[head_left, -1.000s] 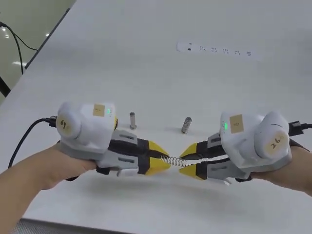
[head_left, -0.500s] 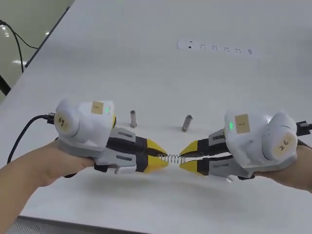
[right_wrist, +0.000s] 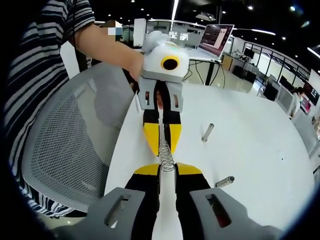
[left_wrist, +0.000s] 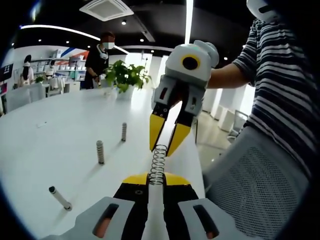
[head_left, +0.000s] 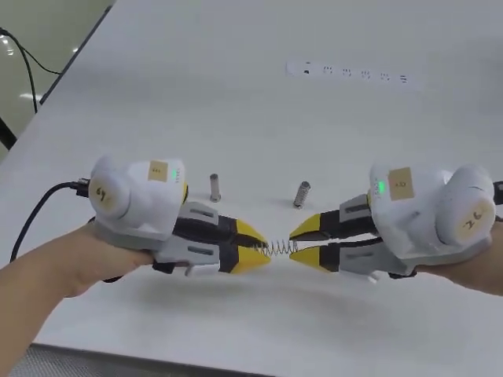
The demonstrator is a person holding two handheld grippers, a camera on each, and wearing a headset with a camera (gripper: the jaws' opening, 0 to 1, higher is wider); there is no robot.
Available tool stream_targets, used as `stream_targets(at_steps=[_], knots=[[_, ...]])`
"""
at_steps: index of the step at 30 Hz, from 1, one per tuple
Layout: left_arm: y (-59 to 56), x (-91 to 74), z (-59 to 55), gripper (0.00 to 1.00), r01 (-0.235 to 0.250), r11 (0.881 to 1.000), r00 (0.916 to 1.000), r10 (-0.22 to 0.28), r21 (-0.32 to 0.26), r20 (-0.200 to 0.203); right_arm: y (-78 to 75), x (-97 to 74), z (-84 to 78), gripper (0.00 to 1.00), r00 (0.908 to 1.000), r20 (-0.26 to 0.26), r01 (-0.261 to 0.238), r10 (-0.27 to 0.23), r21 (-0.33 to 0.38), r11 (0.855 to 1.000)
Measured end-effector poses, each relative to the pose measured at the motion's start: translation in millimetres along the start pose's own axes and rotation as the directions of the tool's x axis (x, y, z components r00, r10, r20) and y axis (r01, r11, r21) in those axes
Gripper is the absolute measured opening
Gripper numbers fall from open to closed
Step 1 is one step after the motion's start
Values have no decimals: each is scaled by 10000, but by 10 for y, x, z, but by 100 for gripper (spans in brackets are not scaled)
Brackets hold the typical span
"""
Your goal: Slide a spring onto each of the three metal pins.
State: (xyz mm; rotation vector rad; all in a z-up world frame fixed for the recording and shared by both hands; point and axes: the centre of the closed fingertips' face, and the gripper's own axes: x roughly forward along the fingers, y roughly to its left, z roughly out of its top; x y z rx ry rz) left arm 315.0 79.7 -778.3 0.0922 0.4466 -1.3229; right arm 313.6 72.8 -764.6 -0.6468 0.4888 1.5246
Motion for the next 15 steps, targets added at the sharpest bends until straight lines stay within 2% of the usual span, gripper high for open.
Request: stream_targets(at_steps=[3, 8, 15], knots=[[1, 5, -6, 2, -30, 10000, 10000, 30, 30, -38, -3, -9, 62, 8, 9999, 110, 14, -13, -83, 10000], [-12, 34, -18, 2, -33, 9999, 9999, 34, 109, -102, -3, -13, 236, 8, 9979, 645, -10, 6, 53, 10000], [-19, 60, -20, 2, -117, 9996, 9997, 122, 263, -188, 7, 43, 326, 8, 9958, 914, 36, -50, 154, 9999]])
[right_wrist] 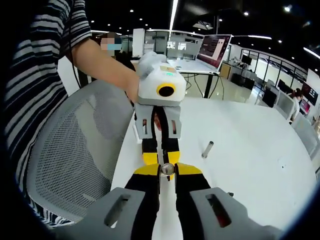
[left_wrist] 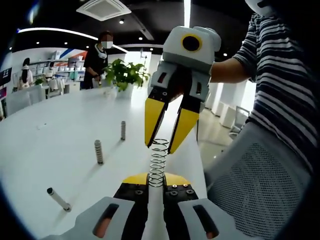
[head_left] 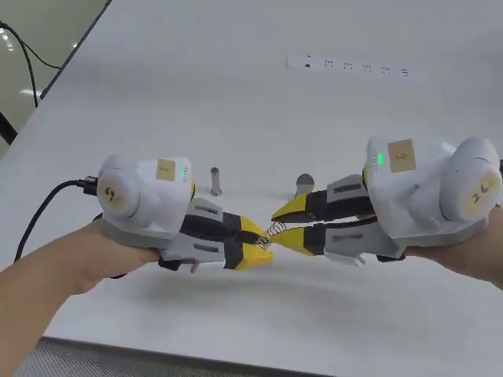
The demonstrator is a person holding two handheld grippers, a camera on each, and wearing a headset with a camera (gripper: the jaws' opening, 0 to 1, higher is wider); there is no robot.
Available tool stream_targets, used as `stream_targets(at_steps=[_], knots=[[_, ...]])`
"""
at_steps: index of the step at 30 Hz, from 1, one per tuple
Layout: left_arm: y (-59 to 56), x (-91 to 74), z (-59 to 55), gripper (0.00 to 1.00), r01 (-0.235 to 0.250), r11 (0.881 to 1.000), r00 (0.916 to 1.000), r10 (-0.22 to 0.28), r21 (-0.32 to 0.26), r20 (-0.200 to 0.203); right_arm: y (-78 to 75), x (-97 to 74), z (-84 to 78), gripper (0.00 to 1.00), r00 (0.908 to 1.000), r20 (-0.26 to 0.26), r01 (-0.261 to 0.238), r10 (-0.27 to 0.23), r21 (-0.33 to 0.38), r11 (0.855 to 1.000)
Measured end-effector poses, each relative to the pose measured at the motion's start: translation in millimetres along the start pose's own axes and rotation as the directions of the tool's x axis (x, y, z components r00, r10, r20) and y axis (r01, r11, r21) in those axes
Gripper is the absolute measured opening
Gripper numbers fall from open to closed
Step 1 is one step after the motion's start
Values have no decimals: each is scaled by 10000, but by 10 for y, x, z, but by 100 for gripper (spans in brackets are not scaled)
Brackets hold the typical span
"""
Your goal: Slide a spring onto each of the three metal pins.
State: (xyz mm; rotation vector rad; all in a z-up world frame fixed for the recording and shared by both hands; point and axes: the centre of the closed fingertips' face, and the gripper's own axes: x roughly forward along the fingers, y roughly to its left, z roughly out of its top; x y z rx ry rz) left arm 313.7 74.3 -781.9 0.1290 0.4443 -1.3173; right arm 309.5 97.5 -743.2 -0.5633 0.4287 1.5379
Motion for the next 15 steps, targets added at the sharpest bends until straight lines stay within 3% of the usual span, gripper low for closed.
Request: stream_targets(at_steps=[15], knots=[[-35, 32, 10, 2, -65, 9999, 10000, 65, 91, 5, 32, 94, 91, 8, 9994, 299, 162, -153, -295, 9994]])
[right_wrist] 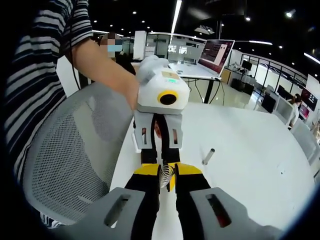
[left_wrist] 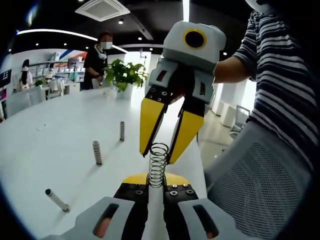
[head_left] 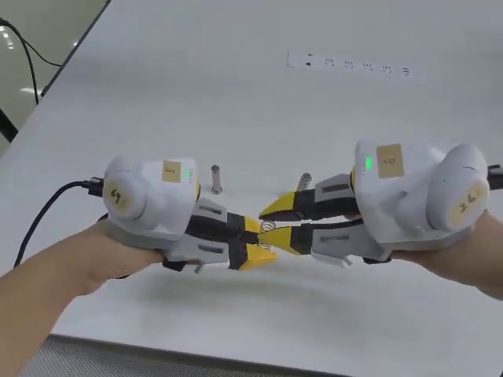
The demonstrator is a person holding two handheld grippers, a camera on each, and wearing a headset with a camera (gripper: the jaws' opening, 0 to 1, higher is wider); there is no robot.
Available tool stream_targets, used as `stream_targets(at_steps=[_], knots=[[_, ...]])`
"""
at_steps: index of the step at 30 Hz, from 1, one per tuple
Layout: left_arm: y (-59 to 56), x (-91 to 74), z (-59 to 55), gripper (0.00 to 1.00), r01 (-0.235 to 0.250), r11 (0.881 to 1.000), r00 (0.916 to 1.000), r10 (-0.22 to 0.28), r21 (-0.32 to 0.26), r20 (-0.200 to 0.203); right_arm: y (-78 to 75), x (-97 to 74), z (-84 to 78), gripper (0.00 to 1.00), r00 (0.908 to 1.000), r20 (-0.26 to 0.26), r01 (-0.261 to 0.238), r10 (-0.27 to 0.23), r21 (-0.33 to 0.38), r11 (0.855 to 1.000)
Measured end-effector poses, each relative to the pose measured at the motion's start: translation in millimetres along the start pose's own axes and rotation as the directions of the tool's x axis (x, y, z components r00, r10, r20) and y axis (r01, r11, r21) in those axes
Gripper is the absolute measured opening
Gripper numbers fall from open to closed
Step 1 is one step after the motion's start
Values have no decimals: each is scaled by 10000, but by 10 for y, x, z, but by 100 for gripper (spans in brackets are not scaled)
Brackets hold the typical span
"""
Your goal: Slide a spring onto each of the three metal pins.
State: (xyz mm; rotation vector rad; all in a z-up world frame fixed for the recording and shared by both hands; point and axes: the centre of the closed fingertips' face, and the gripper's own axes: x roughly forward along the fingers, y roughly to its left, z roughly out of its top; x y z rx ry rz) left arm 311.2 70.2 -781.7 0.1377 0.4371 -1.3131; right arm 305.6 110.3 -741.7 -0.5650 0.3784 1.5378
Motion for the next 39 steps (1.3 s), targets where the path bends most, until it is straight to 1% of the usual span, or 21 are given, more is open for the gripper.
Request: stream_targets(at_steps=[2, 7, 9, 10, 11, 12, 16, 18, 24, 26, 28, 29, 32, 34, 39], knots=[[-1, -2, 7, 2, 2, 10000, 10000, -2, -14, 30, -4, 7, 13, 8, 10000, 82, 11, -12, 126, 9999], [6, -18, 9, 2, -52, 10000, 10000, 52, -6, 61, -27, 0, 9, 9, 9999, 74, 98, -100, 263, 9996], [4, -29, 39, 2, -40, 10000, 9998, 41, -57, 211, -25, 2, -32, 9, 10000, -35, 90, -89, 453, 9989], [7, -28, 27, 2, -69, 10000, 9999, 69, 59, 120, -28, 0, -10, 9, 9997, 199, 107, -121, 677, 9977], [-2, -25, 32, 2, -29, 10000, 9999, 29, 8, 160, -35, -4, -12, 9, 9996, 235, 152, -175, 977, 9951], [-7, -24, 35, 2, -8, 10000, 9998, 9, -39, 192, -37, -15, -10, 9, 9995, 283, 129, -161, 1108, 9938], [-10, -22, 27, 2, -16, 10000, 9999, 16, -31, 172, -15, -19, -20, 8, 9997, 231, 85, -110, 1056, 9944], [-14, -19, 30, 2, -12, 10000, 9998, 13, -34, 173, -7, -17, -11, 8, 9996, 260, 49, -73, 884, 9961], [3, -46, 58, 3, -103, 9998, 9996, 108, -182, 277, -20, -23, 32, 7, 9996, 287, 33, -50, 611, 9981], [19, -56, 62, 3, -173, 9994, 9994, 182, -316, 290, -24, -22, 43, 7, 9996, 282, 33, -48, 528, 9986], [53, -71, 35, 4, -297, 9976, 9993, 309, -628, 191, -24, -12, 48, 7, 9996, 295, 27, -42, 494, 9988], [87, -85, 17, 4, -469, 9965, 9987, 481, -697, 151, -30, -4, 44, 7, 9996, 278, 75, -87, 427, 9991], [128, -131, 7, 10, -714, 9943, 9971, 732, -788, 203, -50, 2, 43, 7, 9993, 312, 189, -204, 453, 9988], [149, -164, 1, 10, -809, 9930, 9963, 831, -862, 215, -61, 3, 31, 7, 9992, 288, 250, -263, 443, 9987], [204, -253, -23, 16, -1131, 9889, 9932, 1152, -964, 167, -82, 0, -7, 7, 9992, 158, 349, -355, 335, 9988]])
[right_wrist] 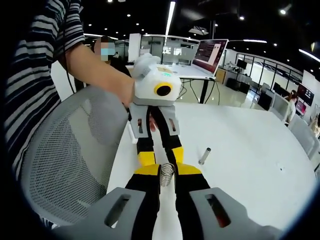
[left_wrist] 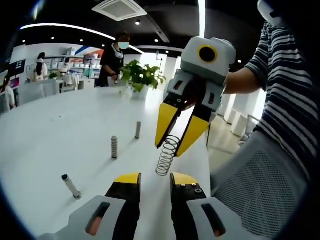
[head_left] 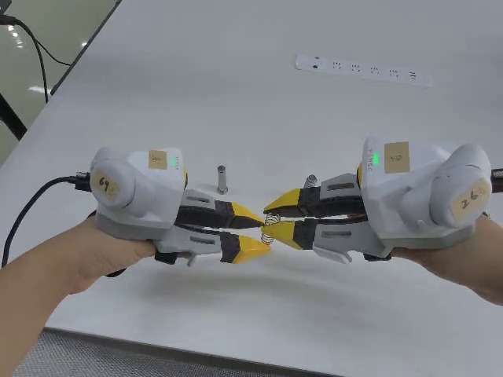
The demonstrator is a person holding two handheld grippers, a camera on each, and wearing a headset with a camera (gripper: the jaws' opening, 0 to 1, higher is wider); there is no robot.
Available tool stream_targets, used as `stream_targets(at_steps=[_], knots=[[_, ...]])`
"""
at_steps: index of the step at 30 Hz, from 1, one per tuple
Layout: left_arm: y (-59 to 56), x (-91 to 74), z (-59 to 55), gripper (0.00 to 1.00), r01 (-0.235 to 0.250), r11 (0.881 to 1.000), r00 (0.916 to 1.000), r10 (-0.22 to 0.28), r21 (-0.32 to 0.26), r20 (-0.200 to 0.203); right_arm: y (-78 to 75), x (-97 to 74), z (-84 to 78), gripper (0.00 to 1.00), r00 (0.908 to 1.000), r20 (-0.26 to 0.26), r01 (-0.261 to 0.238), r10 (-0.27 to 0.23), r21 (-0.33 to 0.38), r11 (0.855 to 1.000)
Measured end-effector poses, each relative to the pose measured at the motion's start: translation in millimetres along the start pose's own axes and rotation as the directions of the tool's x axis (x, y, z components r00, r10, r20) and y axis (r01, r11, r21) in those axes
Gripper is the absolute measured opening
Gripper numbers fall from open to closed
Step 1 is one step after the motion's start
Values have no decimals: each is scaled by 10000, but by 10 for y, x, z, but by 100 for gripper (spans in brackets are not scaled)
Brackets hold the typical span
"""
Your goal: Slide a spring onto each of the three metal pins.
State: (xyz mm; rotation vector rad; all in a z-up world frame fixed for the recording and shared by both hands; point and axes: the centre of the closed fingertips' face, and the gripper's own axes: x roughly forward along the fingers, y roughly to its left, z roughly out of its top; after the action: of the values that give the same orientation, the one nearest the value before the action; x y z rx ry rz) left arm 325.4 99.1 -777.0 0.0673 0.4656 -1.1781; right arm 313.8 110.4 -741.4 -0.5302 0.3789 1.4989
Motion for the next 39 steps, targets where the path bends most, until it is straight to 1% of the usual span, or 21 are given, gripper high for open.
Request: stream_targets(at_steps=[5, 9, 11, 12, 13, 14, 15, 18, 20, 22, 24, 27, 28, 30, 31, 33, 34, 37, 39], knots=[[80, -99, -16, 20, -369, 9992, 9993, 370, -137, 26, -31, 1, -17, 7, 9999, -16, 127, -127, -3, 9999], [146, -171, -37, 25, -662, 9973, 9978, 662, -320, 8, -65, 5, -20, 7, 9997, -19, 250, -250, -11, 9997], [174, -212, -71, 27, -774, 9961, 9970, 774, -433, -34, -80, 6, -19, 7, 9996, -27, 295, -295, -30, 9996], [196, -248, -111, 28, -878, 9952, 9961, 872, -444, -143, -90, 7, -20, 7, 9994, -35, 344, -344, -32, 9994], [213, -275, -131, 29, -945, 9942, 9955, 938, -510, -156, -99, 8, -21, 7, 9992, -40, 389, -389, -48, 9992], [249, -319, -152, 31, -1114, 9918, 9938, 1109, -631, -119, -107, 9, -26, 7, 9991, -60, 429, -429, -58, 9991], [257, -333, -159, 35, -1155, 9911, 9933, 1149, -661, -122, -118, 11, -32, 7, 9988, -80, 490, -491, -68, 9988], [330, -446, -209, 42, -1554, 9849, 9878, 1544, -759, -191, -129, 17, -39, 8, 9985, -79, 545, -545, -42, 9985], [360, -514, -234, 44, -1651, 9817, 9863, 1639, -951, -195, -121, 29, -45, 8, 9987, -100, 499, -499, -28, 9988], [405, -572, -243, 46, -1851, 9770, 9827, 1845, -1058, -153, -119, 42, -50, 8, 9987, -118, 493, -494, -68, 9988], [442, -625, -252, 51, -2026, 9724, 9792, 2025, -1156, -128, -113, 56, -54, 8, 9988, -151, 453, -455, -119, 9989], [427, -649, -290, 57, -1998, 9719, 9798, 1984, -1247, -239, -109, 71, -56, 8, 9990, -150, 423, -425, -119, 9990], [432, -654, -298, 58, -2062, 9705, 9785, 2046, -1249, -257, -109, 74, -61, 8, 9990, -168, 417, -419, -139, 9990], [438, -666, -301, 65, -2177, 9675, 9760, 2166, -1285, -226, -111, 78, -72, 8, 9989, -197, 414, -417, -123, 9991], [443, -672, -298, 68, -2241, 9645, 9745, 2237, -1395, -186, -114, 78, -77, 8, 9989, -207, 417, -419, -107, 9991], [430, -675, -303, 74, -2173, 9631, 9759, 2176, -1591, -154, -123, 78, -89, 8, 9988, -222, 436, -437, -62, 9990], [425, -679, -311, 76, -2147, 9614, 9764, 2153, -1722, -154, -125, 77, -98, 8, 9987, -256, 436, -438, -70, 9990], [440, -696, -329, 78, -2290, 9599, 9733, 2285, -1616, -224, -133, 76, -109, 8, 9986, -272, 455, -457, -61, 9989], [456, -708, -320, 84, -2395, 9556, 9705, 2405, -1719, -155, -140, 77, -117, 8, 9984, -288, 484, -485, -60, 9988]])
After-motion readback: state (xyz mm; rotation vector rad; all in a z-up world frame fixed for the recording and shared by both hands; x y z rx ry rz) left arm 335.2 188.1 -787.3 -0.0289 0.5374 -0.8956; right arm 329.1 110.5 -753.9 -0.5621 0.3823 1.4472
